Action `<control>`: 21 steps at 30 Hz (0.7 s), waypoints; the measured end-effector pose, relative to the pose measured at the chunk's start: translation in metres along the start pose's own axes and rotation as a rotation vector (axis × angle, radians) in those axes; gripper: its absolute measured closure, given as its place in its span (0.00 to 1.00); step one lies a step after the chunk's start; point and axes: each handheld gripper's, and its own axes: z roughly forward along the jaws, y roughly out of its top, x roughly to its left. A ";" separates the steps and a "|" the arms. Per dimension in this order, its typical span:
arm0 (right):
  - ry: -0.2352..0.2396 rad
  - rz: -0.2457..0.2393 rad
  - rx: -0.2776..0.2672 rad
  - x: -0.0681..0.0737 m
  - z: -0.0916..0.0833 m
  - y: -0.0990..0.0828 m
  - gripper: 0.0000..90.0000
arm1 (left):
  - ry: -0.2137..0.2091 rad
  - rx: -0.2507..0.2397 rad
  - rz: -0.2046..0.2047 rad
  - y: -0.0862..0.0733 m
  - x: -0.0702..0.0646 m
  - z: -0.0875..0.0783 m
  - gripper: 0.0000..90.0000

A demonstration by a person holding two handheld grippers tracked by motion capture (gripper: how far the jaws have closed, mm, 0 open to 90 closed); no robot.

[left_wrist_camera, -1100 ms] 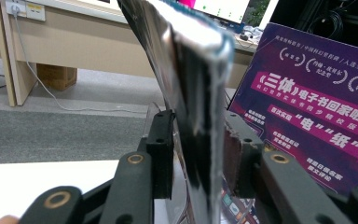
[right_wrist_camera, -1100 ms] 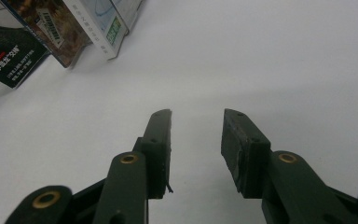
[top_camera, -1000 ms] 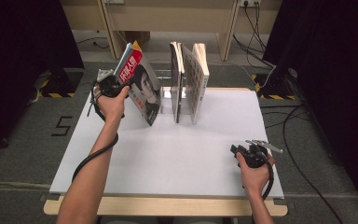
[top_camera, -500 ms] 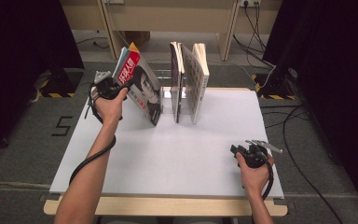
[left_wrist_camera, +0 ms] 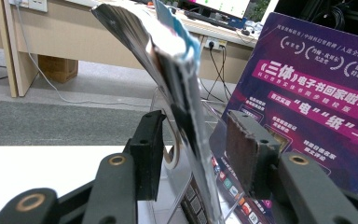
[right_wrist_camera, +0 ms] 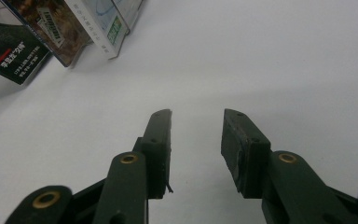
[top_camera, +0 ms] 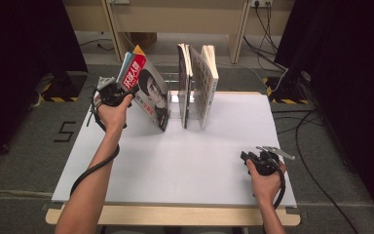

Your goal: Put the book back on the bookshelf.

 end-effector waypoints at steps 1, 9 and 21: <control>0.000 -0.002 0.001 0.000 0.000 0.000 0.70 | 0.000 0.000 0.000 0.000 0.000 -0.001 0.62; -0.003 -0.005 -0.001 0.000 0.000 0.000 0.70 | 0.002 0.007 0.005 -0.004 0.001 -0.008 0.60; -0.003 -0.004 -0.004 0.000 -0.001 0.000 0.70 | -0.001 0.027 0.008 -0.011 0.003 -0.024 0.57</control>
